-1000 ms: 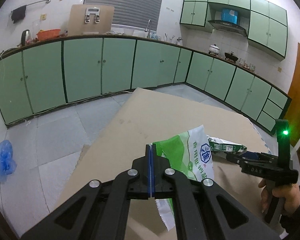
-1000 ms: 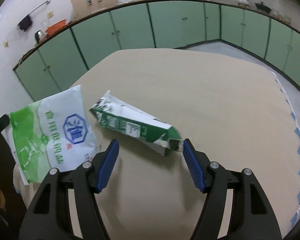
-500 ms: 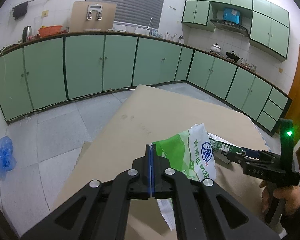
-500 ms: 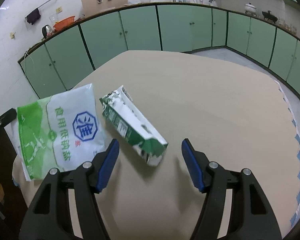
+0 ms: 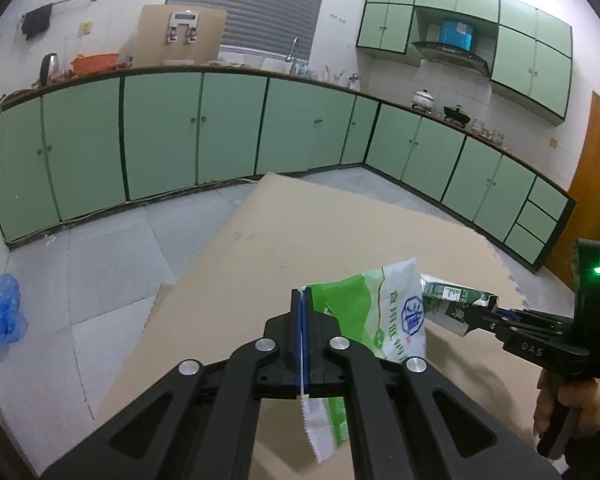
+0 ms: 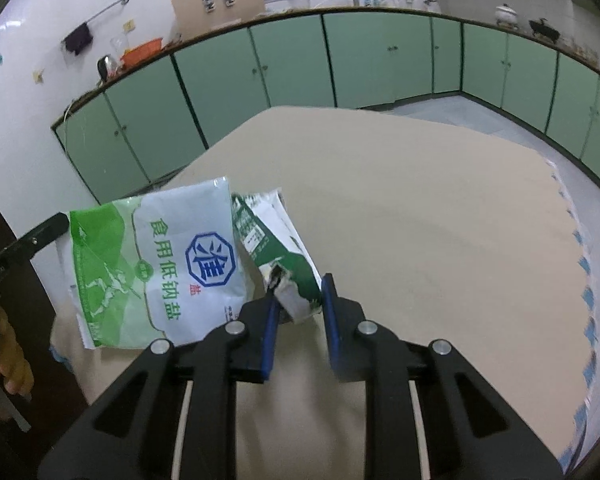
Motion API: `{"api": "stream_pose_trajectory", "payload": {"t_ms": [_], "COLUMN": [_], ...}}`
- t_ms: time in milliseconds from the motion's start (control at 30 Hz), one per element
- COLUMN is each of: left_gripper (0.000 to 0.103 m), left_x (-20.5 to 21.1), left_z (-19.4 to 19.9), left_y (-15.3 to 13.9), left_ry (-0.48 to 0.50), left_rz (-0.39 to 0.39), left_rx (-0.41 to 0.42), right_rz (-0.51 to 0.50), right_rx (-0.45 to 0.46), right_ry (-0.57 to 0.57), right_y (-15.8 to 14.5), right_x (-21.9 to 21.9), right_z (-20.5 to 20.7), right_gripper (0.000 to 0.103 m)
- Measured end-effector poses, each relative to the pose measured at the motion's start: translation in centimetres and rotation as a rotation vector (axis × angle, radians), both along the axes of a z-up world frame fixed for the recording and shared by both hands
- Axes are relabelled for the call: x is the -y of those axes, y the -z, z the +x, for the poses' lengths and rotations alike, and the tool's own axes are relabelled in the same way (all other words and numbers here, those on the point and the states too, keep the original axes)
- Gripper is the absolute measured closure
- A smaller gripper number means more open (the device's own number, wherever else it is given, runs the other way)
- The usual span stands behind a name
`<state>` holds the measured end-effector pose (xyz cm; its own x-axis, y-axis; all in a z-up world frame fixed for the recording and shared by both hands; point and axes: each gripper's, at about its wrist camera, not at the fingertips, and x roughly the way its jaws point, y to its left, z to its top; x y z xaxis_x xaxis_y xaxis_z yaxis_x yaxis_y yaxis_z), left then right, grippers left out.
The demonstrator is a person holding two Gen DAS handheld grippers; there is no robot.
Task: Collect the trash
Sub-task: 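Carry both items over the black bin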
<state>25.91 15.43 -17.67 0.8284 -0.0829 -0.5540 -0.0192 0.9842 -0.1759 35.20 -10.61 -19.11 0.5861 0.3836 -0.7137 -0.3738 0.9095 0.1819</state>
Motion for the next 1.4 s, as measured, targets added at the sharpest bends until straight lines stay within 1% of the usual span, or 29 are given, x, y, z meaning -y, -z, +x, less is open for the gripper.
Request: {"api": "stream_pose_trajectory", "payload": {"t_ms": [133, 267, 400, 433, 467, 533, 733, 867, 1067, 1233, 1400], "left_gripper": [0.103, 0.103, 0.103, 0.103, 0.103, 0.103, 0.103, 0.103, 0.103, 0.103, 0.103], "left_x": [1.5, 3.3, 5.5, 5.9, 6.5, 7.6, 9.8, 10.1, 12.0, 15.3, 19.5], "left_z": [-0.9, -1.7, -2.6, -2.8, -3.0, -3.4, -3.9, -3.8, -3.1, -3.1, -3.6], "left_y": [-1.7, -3.4, -5.4, -5.7, -6.1, -6.8, -7.7, -7.7, -7.8, -8.7, -9.6], "left_ry": [0.030, 0.063, 0.105, 0.112, 0.123, 0.146, 0.187, 0.194, 0.243, 0.317, 0.403], "left_rz": [0.000, 0.005, 0.013, 0.015, 0.016, 0.022, 0.031, 0.022, 0.034, 0.042, 0.050], "left_rx": [0.029, 0.060, 0.092, 0.099, 0.106, 0.121, 0.140, 0.130, 0.120, 0.135, 0.144], "right_rz": [0.018, 0.030, 0.035, 0.034, 0.031, 0.036, 0.047, 0.046, 0.046, 0.029, 0.010], "right_rx": [0.023, 0.053, 0.075, 0.080, 0.081, 0.083, 0.064, 0.063, 0.092, 0.125, 0.159], "right_ry": [0.042, 0.087, 0.123, 0.132, 0.138, 0.156, 0.189, 0.204, 0.242, 0.290, 0.359], "right_y": [-2.1, -4.3, -5.8, -6.1, -6.4, -6.6, -6.1, -5.7, -7.3, -8.7, -10.1], "right_x": [1.9, 4.8, 7.2, 7.8, 8.4, 9.4, 11.8, 12.7, 14.6, 17.8, 22.0], "right_z": [-1.9, -4.4, -6.5, -7.0, -7.4, -8.3, -9.8, -10.4, -11.3, -12.6, -14.1], "right_gripper": [0.084, 0.084, 0.085, 0.087, 0.097, 0.100, 0.100, 0.100, 0.100, 0.100, 0.100]}}
